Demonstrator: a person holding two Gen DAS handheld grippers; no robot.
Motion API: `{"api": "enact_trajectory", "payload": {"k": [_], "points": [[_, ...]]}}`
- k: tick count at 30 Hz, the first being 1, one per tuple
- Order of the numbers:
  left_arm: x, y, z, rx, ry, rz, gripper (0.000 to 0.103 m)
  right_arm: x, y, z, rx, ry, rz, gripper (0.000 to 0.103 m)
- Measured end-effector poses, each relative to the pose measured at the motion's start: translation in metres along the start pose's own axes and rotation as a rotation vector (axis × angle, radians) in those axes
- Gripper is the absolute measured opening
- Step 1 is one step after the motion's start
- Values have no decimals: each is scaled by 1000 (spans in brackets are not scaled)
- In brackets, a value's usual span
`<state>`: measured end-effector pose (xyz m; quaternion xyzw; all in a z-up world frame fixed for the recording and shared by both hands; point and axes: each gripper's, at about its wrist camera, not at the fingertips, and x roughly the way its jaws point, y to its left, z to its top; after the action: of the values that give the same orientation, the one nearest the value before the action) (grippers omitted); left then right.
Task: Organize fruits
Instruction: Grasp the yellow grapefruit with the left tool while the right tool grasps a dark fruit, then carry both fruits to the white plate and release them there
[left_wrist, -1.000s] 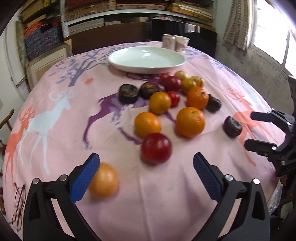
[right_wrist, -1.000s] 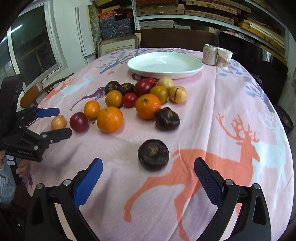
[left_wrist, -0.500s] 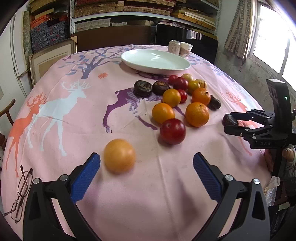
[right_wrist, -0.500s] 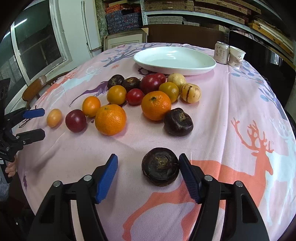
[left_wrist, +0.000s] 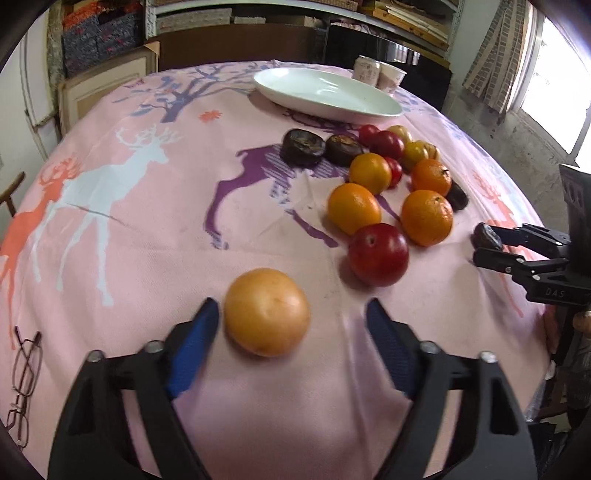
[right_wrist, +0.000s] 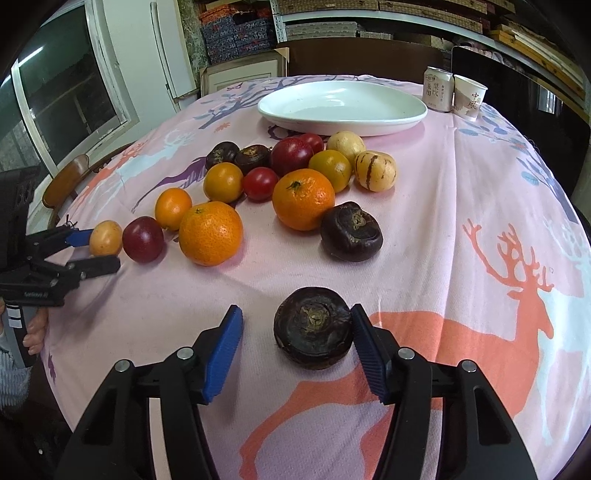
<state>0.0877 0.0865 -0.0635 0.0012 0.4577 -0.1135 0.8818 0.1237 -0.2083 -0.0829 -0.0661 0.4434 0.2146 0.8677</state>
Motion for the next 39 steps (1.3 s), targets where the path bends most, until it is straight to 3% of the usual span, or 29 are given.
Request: {"api": "enact_trajectory", "payload": {"k": [6, 14, 17, 22, 27, 32, 33, 35, 36, 37, 39], "points": [[-5, 10, -3, -42, -36, 27, 43, -3, -8, -2, 45, -20, 2, 41], [-14, 12, 0, -43, -57, -16, 42, -14, -3, 0, 10, -66, 19, 41], [-24, 7, 28, -22, -96, -33, 42, -27, -10, 25, 5, -126, 2, 41], [-11, -10, 114, 11, -166, -49, 43, -28, -35, 105, 50, -238, -27, 41], [49, -20, 195, -24, -138, -85, 43, 22, -67, 172, 138, -249, -38, 41], [105, -27, 229, -20, -85, -74, 43, 64, -82, 188, 173, -224, -43, 42], [113, -27, 231, -20, -73, -76, 43, 68, -85, 187, 181, -231, -50, 48], [122, -26, 229, -24, -75, -77, 58, 72, -90, 183, 203, -235, -49, 64], [122, -25, 229, -28, -88, -73, 73, 72, -90, 181, 205, -238, -43, 64], [121, -24, 228, -31, -105, -74, 81, 70, -92, 181, 202, -240, -40, 64], [116, -20, 227, -37, -129, -86, 82, 63, -94, 180, 213, -265, -29, 64]]}}
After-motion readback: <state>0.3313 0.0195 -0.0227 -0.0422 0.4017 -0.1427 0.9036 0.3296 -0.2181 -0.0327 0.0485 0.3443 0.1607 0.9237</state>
